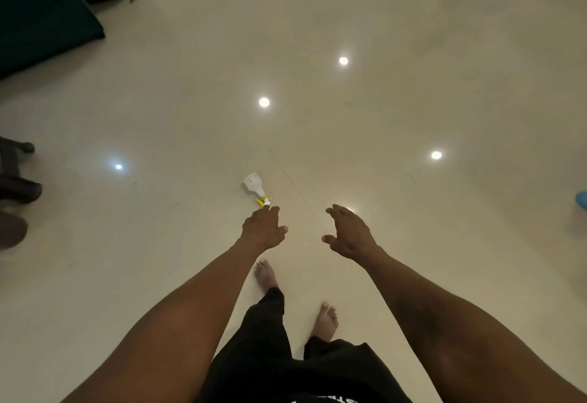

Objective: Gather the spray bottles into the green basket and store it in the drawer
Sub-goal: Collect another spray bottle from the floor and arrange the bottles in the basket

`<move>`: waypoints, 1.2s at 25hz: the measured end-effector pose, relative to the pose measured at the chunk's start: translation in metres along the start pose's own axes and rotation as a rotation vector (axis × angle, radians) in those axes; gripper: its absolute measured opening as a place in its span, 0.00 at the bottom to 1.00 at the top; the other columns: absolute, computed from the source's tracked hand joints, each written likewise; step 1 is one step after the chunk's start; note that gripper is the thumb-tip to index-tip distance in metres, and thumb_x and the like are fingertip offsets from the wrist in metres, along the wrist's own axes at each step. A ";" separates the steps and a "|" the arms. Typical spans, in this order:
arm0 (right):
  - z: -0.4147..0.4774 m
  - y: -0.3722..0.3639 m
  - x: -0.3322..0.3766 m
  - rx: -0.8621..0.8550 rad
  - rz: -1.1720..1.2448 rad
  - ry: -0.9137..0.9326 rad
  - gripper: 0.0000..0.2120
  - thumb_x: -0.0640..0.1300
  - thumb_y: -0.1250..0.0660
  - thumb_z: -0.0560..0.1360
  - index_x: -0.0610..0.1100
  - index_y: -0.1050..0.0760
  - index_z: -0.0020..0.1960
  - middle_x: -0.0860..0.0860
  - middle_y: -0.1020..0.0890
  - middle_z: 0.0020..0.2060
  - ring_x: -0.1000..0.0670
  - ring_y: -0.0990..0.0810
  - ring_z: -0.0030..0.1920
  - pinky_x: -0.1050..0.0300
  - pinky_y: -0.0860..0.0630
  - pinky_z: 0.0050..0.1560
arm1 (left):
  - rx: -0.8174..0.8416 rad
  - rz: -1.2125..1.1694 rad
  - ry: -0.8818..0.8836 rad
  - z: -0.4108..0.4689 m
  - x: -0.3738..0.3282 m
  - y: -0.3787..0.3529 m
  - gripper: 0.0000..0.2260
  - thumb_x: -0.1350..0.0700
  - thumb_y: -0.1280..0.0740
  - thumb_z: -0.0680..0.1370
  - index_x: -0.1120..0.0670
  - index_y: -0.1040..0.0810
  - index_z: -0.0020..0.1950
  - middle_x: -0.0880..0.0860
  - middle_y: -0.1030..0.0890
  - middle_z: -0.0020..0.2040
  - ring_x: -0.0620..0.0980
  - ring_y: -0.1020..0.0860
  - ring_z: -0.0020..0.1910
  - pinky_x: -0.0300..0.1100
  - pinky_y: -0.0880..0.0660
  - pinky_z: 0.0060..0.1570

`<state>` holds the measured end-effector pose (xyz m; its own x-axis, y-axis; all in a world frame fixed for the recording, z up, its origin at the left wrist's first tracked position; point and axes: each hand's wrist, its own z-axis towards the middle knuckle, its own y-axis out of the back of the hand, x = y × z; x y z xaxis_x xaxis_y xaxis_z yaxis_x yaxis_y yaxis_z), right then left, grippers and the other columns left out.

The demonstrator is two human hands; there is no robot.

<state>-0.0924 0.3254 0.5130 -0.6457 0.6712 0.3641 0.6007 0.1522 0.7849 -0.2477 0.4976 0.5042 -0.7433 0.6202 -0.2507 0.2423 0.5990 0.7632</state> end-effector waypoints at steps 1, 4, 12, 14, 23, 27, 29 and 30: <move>0.014 0.001 0.012 0.012 -0.009 0.007 0.36 0.49 0.27 0.72 0.48 0.38 0.76 0.49 0.38 0.78 0.46 0.36 0.76 0.49 0.35 0.73 | -0.002 -0.008 0.012 0.007 0.012 0.004 0.27 0.44 0.37 0.80 0.54 0.36 0.76 0.55 0.29 0.70 0.58 0.30 0.69 0.52 0.28 0.62; 0.058 0.003 0.047 0.032 0.011 -0.005 0.37 0.44 0.26 0.71 0.49 0.38 0.76 0.51 0.39 0.78 0.46 0.35 0.75 0.50 0.32 0.70 | 0.016 -0.040 0.025 0.034 0.048 0.025 0.28 0.44 0.37 0.80 0.52 0.37 0.77 0.54 0.28 0.70 0.57 0.30 0.69 0.51 0.29 0.62; 0.157 0.010 0.113 0.077 0.055 0.007 0.36 0.42 0.29 0.72 0.50 0.39 0.76 0.52 0.36 0.76 0.48 0.35 0.75 0.50 0.31 0.68 | 0.025 -0.068 0.090 0.106 0.111 0.077 0.26 0.43 0.37 0.79 0.53 0.34 0.75 0.53 0.28 0.69 0.55 0.30 0.70 0.51 0.30 0.62; 0.186 0.004 0.117 0.117 0.072 0.001 0.34 0.45 0.30 0.74 0.49 0.39 0.77 0.52 0.34 0.75 0.48 0.35 0.74 0.51 0.32 0.69 | 0.028 -0.075 0.107 0.128 0.120 0.083 0.27 0.44 0.37 0.79 0.53 0.35 0.75 0.53 0.27 0.68 0.55 0.29 0.69 0.51 0.29 0.61; 0.341 -0.066 0.106 0.183 0.205 -0.109 0.30 0.49 0.30 0.74 0.48 0.35 0.74 0.49 0.22 0.63 0.46 0.26 0.66 0.51 0.27 0.62 | 0.059 -0.029 0.138 0.265 0.167 0.057 0.26 0.46 0.35 0.78 0.54 0.34 0.73 0.53 0.28 0.66 0.56 0.27 0.66 0.51 0.28 0.59; 0.432 -0.143 0.090 0.201 0.221 -0.126 0.28 0.49 0.30 0.74 0.48 0.33 0.71 0.49 0.21 0.58 0.46 0.23 0.62 0.52 0.26 0.57 | 0.079 0.085 0.046 0.365 0.196 -0.006 0.26 0.48 0.31 0.76 0.55 0.33 0.71 0.54 0.28 0.66 0.56 0.27 0.64 0.49 0.27 0.55; 0.481 -0.196 0.081 0.199 0.238 -0.127 0.26 0.48 0.29 0.73 0.46 0.31 0.69 0.48 0.20 0.55 0.45 0.23 0.59 0.51 0.25 0.55 | 0.076 0.144 -0.017 0.422 0.216 -0.049 0.26 0.50 0.30 0.75 0.54 0.33 0.70 0.54 0.30 0.68 0.55 0.28 0.66 0.49 0.29 0.58; 0.505 -0.224 0.075 0.196 0.247 -0.131 0.26 0.47 0.29 0.73 0.45 0.30 0.69 0.48 0.20 0.55 0.44 0.23 0.59 0.50 0.25 0.55 | 0.079 0.171 -0.049 0.450 0.226 -0.072 0.28 0.51 0.29 0.74 0.55 0.33 0.71 0.55 0.31 0.70 0.55 0.29 0.68 0.49 0.30 0.62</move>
<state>-0.0371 0.7079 0.1116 -0.4108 0.7907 0.4540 0.8190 0.1013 0.5647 -0.1522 0.8228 0.1248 -0.6562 0.7391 -0.1519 0.4118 0.5195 0.7487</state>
